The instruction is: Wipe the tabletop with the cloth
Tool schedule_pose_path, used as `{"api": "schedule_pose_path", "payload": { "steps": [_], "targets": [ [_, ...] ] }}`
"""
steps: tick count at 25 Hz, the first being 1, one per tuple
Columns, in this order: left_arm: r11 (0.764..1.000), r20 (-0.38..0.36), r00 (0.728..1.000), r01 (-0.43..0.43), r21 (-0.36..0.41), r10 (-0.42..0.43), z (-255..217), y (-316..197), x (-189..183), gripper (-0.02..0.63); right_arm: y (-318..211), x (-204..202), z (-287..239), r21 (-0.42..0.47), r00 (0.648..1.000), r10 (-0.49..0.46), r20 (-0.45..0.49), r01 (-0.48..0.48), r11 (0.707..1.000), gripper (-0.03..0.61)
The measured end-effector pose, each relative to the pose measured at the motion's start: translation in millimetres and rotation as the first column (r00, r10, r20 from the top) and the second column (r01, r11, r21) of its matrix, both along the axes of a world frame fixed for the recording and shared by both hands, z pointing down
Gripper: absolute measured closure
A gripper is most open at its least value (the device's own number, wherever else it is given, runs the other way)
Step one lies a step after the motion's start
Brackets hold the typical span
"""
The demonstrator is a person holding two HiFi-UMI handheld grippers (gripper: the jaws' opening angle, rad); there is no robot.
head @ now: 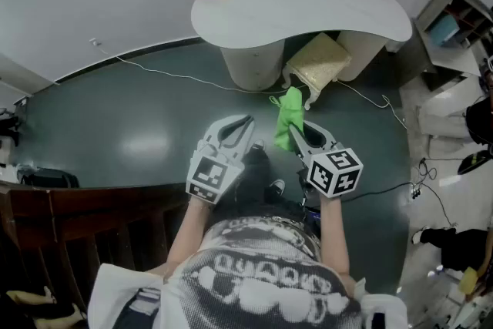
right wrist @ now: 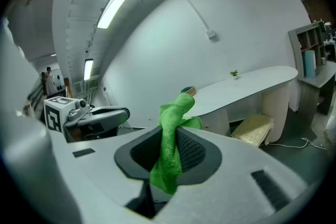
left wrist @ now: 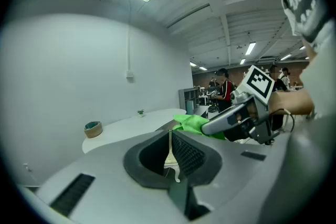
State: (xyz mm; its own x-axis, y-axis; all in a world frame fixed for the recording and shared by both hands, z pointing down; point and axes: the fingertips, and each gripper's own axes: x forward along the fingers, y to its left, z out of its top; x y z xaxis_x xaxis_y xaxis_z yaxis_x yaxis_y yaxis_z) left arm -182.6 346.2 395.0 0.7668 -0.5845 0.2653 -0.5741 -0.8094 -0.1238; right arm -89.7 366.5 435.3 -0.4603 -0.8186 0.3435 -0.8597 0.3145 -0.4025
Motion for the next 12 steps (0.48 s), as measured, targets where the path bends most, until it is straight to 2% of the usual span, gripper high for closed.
{"api": "schedule_pose_path", "payload": {
  "steps": [12],
  "targets": [
    [1.000,0.039,0.999,-0.008,-0.010,0.008,5,-9,15,0.600,-13,29,1,0.003,0.998,0.047,0.029,-0.047,0.999,0.506]
  ]
}}
